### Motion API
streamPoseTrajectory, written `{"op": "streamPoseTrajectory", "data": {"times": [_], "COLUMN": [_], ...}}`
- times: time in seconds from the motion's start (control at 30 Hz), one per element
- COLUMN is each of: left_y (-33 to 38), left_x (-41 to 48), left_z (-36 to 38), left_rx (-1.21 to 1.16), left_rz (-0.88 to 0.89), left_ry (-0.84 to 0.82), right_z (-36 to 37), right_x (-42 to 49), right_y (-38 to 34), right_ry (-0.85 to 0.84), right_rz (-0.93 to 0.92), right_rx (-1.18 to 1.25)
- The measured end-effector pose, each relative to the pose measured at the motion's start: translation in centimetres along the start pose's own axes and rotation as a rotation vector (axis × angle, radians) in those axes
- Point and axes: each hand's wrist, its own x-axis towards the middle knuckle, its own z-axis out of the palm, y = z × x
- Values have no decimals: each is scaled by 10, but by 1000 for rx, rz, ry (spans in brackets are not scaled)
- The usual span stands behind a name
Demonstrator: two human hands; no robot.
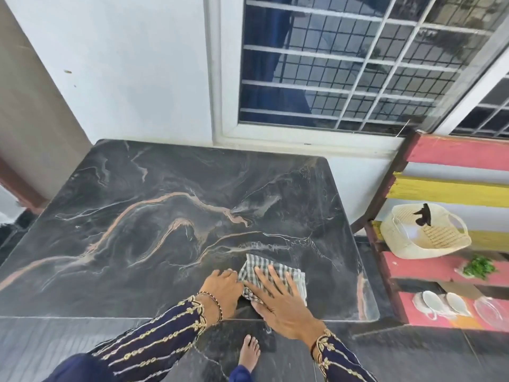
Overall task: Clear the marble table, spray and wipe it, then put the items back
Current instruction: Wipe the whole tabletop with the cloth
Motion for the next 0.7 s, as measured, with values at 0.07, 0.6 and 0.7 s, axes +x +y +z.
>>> {"op": "streamPoseTrajectory", "data": {"times": [0.07, 0.6, 0.7], "left_y": [5, -2, -1], "left_x": [-1, 38, 59], "left_z": [0, -22, -28], "left_rx": [43, -63, -107], "left_rz": [9, 35, 28], "left_ry": [-21, 26, 35], "right_z": [1, -20, -36], "right_x": [-10, -16, 15], "right_y": [-1, 78, 96], "right_ry": [-28, -73, -86], "right_rz": [9, 15, 13], "right_rx": [11, -8, -10]}}
